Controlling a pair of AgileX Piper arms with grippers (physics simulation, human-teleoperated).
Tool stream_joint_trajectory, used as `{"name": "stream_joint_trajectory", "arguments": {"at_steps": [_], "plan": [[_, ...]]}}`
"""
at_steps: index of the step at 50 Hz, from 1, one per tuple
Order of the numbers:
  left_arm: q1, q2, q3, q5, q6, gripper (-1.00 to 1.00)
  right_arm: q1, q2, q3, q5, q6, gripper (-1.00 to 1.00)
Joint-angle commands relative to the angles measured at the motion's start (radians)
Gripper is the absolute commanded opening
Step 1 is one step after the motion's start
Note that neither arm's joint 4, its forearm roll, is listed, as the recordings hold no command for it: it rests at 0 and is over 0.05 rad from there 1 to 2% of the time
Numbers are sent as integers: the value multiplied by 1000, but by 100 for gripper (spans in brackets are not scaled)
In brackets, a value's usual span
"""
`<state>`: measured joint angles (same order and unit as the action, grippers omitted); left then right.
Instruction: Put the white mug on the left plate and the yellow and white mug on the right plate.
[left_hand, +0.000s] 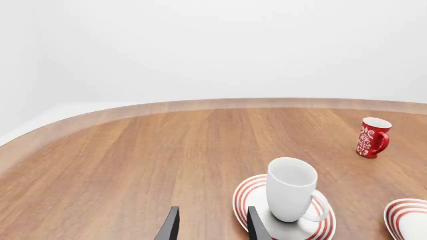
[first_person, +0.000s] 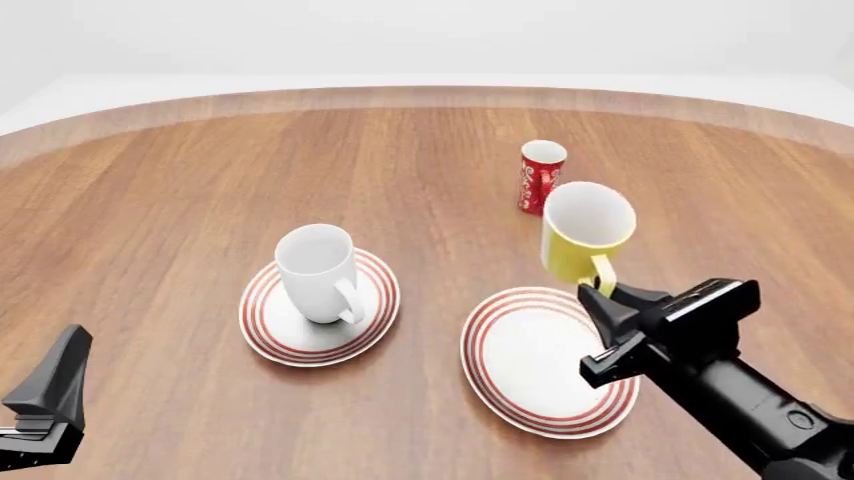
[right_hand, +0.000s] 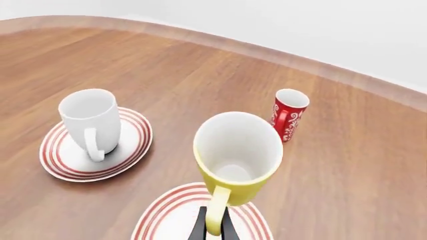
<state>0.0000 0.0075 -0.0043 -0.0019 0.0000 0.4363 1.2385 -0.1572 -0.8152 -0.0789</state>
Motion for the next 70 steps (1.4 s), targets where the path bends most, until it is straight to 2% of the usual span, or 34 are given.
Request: {"name": "stream_joint_trajectory", "arguments": {"at_steps": [1, 24, 38, 70], "plan": [[0, 0, 0, 0, 0, 100, 9, -83, 70, 13, 7, -100], [0, 0, 0, 0, 0, 100, 35, -129, 156, -8, 37, -100], [0, 0, 0, 0, 0, 100, 49, -186, 157, 70, 62, -100], [0, 0, 0, 0, 0, 100, 67, 94, 157, -115, 102, -100]]}}
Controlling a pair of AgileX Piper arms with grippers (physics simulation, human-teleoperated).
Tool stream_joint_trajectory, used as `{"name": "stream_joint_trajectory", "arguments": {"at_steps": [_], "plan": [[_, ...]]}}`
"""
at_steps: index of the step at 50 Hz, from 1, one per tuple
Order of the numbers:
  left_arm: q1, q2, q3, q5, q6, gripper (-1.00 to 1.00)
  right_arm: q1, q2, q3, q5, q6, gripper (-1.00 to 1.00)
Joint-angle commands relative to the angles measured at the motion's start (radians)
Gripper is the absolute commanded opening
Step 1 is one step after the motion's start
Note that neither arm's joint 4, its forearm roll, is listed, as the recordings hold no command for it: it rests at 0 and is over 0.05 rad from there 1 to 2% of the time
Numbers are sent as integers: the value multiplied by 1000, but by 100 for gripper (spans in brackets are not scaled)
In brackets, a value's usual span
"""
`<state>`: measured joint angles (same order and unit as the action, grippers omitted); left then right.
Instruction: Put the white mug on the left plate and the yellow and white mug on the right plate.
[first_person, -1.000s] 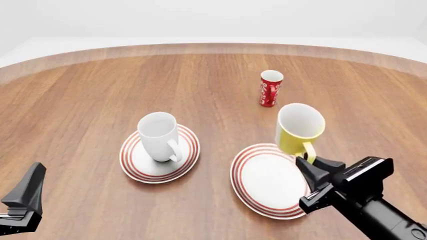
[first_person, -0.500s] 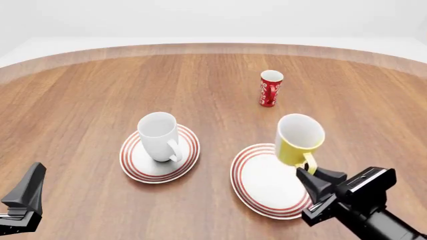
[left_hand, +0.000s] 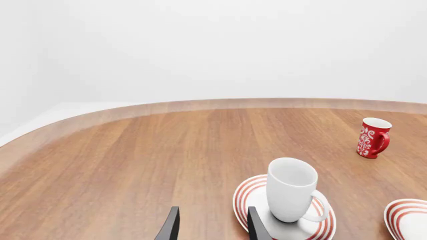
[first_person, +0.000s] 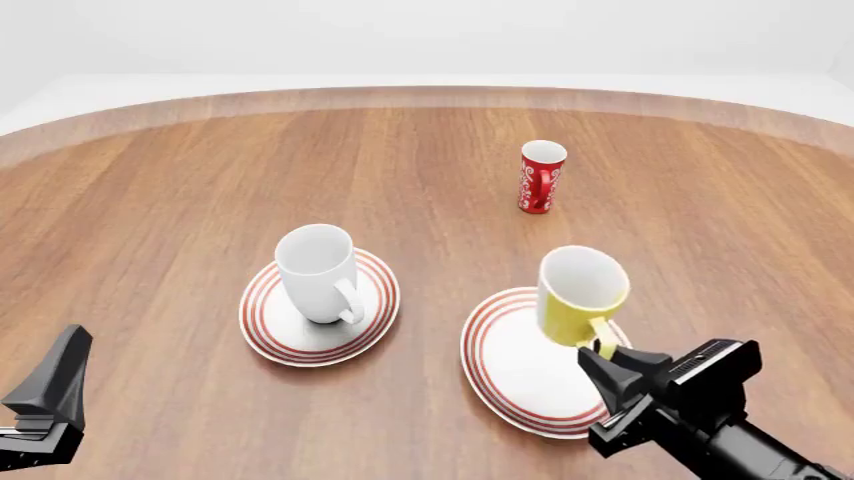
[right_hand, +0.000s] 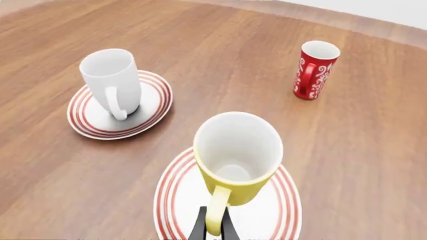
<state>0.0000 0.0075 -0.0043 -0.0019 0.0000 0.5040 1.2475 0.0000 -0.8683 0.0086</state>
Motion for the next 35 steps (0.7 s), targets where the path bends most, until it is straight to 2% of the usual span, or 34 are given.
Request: {"name": "stream_joint_trajectory", "arguments": {"at_steps": [1, 35], "plan": [[0, 0, 0, 0, 0, 100, -1, 97, 0, -72, 14, -100], [0, 0, 0, 0, 0, 100, -13, 434, 0, -320, -8, -100]]}}
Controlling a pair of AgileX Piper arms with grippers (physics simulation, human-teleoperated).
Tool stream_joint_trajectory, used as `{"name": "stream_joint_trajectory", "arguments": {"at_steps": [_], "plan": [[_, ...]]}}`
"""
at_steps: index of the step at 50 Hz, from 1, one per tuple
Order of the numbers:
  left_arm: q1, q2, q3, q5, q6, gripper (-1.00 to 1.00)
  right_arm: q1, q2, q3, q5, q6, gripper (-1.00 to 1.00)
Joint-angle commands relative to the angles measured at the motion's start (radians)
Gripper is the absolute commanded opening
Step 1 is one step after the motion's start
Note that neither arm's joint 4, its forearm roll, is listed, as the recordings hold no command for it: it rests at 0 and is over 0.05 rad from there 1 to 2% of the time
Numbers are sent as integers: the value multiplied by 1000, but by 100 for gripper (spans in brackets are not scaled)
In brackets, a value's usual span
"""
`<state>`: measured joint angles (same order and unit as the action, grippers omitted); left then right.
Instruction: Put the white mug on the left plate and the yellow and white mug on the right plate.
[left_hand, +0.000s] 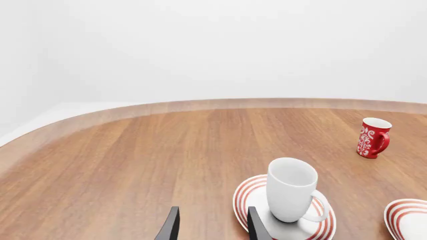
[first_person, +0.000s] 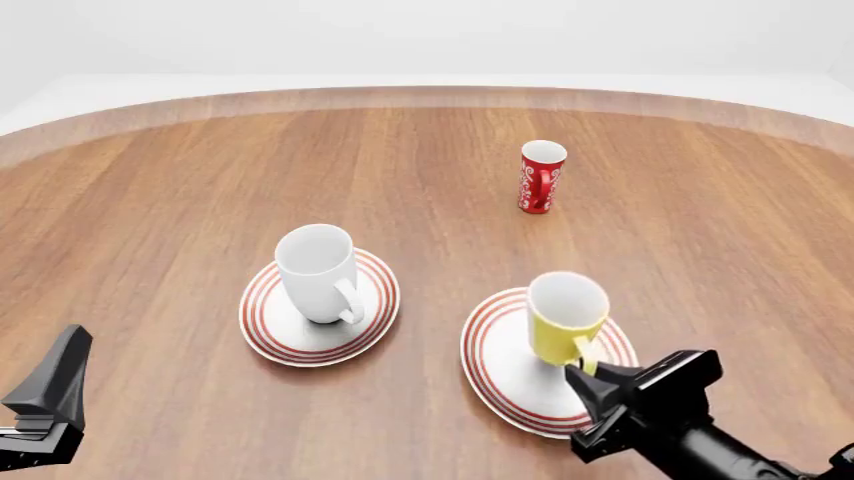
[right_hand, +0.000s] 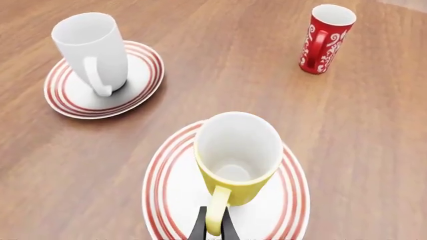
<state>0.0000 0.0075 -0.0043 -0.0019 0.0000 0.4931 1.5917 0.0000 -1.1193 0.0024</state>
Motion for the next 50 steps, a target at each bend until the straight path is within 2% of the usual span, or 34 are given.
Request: {"name": "stream_joint_trajectory", "arguments": {"at_steps": [1, 23, 24, 41, 46, 50], "plan": [[0, 0, 0, 0, 0, 100, -2, 90, 0, -69, -1, -100], [0, 0, 0, 0, 0, 100, 3, 116, 0, -77, 3, -100], [0, 0, 0, 0, 0, 100, 1, 111, 0, -74, 2, 100], [0, 0, 0, 0, 0, 100, -7, 95, 0, -53, 10, 100], [0, 0, 0, 0, 0, 100, -7, 65, 0, -24, 13, 100], [0, 0, 0, 0, 0, 100, -6, 2, 0, 35, 17, 100]]}}
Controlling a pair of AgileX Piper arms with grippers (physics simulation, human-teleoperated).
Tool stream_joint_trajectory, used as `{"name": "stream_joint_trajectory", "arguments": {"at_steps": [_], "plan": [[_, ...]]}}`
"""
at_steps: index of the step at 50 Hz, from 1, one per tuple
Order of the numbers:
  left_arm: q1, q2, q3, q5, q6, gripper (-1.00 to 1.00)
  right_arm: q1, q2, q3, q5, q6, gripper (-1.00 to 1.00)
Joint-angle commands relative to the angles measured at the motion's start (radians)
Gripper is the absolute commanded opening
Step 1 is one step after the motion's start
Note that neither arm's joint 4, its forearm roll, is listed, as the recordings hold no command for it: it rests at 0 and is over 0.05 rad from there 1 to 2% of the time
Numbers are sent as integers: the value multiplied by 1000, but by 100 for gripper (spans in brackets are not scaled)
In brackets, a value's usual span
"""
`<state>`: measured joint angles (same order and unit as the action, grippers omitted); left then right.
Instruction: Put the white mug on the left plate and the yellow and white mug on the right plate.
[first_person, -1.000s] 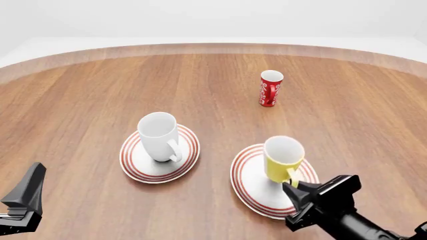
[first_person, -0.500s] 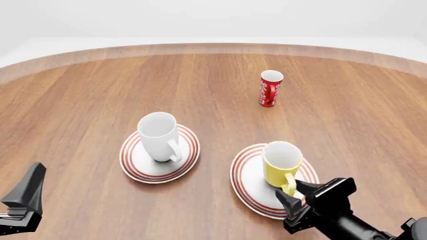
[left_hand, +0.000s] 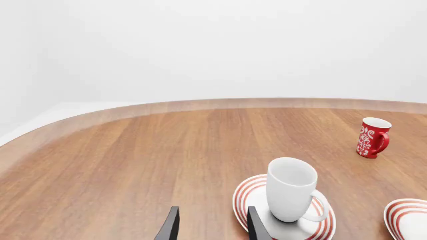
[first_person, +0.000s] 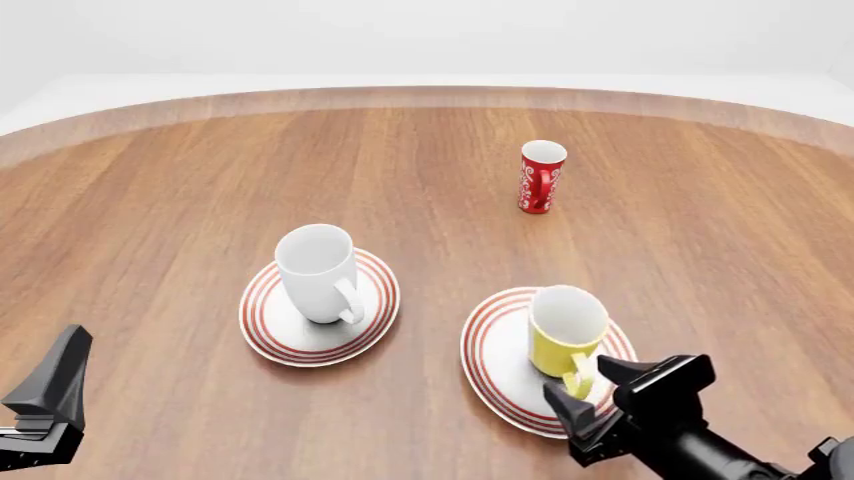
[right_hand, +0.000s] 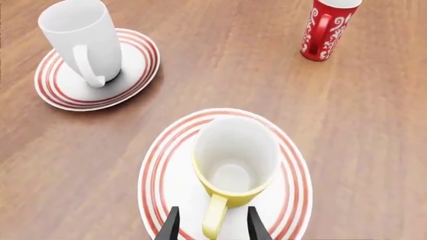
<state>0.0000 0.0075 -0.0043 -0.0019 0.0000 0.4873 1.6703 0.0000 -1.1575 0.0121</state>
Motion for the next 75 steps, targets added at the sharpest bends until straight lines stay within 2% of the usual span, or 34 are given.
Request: {"name": "stream_joint_trajectory", "arguments": {"at_steps": [1, 8, 14, 21, 32, 44, 50, 63, 75], "plan": [[0, 0, 0, 0, 0, 100, 0, -86, 0, 83, 6, 100], [0, 0, 0, 0, 0, 100, -4, -163, 0, 157, 6, 100], [0, 0, 0, 0, 0, 100, -6, -286, 0, 271, -2, 100], [0, 0, 0, 0, 0, 100, -10, -344, 0, 325, -20, 100], [0, 0, 0, 0, 0, 100, -29, -575, 0, 535, -44, 100], [0, 0, 0, 0, 0, 100, -55, -730, 0, 673, -63, 100], [0, 0, 0, 0, 0, 100, -73, -858, 0, 792, -70, 100], [0, 0, 0, 0, 0, 100, -111, -996, 0, 914, -84, 100], [0, 0, 0, 0, 0, 100, -178, -1265, 0, 1162, -94, 100]]}}
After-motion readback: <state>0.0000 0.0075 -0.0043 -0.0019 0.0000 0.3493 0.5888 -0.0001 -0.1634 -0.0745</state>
